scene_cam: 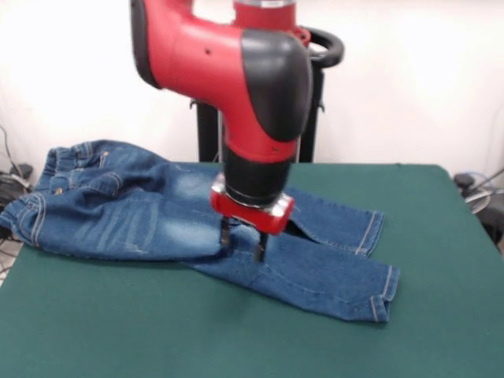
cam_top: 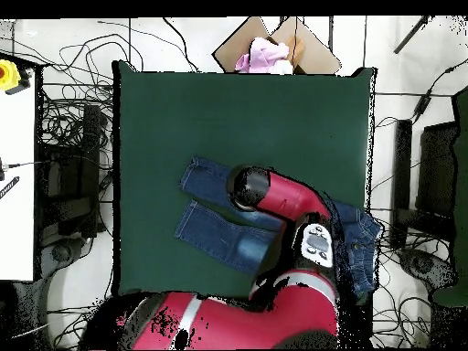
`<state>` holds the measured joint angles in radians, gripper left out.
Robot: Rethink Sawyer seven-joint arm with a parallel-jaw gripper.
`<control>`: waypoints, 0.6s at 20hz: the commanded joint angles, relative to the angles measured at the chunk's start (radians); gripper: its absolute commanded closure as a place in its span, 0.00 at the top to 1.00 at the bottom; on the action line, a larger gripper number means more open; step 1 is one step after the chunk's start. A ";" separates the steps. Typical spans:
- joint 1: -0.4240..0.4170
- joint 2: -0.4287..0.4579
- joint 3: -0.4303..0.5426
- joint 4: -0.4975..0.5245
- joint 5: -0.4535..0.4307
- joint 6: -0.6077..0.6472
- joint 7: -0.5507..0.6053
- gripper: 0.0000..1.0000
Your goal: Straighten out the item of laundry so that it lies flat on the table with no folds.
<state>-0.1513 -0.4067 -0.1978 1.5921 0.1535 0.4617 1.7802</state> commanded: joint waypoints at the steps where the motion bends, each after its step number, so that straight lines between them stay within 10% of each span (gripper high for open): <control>1: 0.085 0.083 0.047 -0.009 0.110 -0.050 0.327 1.00; 12: 0.050 0.151 0.010 0.021 0.070 -0.114 0.210 1.00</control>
<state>-0.0799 -0.3405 -0.2011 1.5956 0.2154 0.4412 1.7802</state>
